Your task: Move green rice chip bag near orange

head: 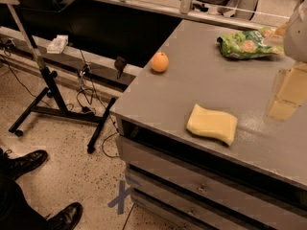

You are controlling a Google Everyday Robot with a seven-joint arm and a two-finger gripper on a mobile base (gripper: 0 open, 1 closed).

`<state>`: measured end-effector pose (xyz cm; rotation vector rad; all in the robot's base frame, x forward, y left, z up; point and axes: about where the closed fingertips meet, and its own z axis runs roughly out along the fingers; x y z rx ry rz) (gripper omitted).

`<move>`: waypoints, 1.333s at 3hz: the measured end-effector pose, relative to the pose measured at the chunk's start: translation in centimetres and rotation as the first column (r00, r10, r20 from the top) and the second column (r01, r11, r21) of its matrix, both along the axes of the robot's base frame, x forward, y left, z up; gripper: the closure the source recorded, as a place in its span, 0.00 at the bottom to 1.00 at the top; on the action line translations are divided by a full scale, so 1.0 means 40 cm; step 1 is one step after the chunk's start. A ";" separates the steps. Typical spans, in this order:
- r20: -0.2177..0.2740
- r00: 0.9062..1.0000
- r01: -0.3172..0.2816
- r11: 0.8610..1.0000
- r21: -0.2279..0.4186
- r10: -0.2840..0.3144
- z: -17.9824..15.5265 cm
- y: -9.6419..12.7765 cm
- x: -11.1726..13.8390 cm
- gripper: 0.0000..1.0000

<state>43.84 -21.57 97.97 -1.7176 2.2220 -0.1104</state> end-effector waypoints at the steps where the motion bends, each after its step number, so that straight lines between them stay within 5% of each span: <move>1: 0.018 1.000 -0.011 1.000 0.007 0.011 -0.003 0.007 0.014 0.00; 2: 0.080 0.997 -0.021 0.999 0.037 0.018 -0.026 -0.004 0.091 0.00; 4: 0.224 0.973 0.011 0.985 0.173 -0.050 -0.076 -0.039 0.395 0.00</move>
Offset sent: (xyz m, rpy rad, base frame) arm 0.0991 -0.0117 -0.0320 0.1023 -0.1930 0.0345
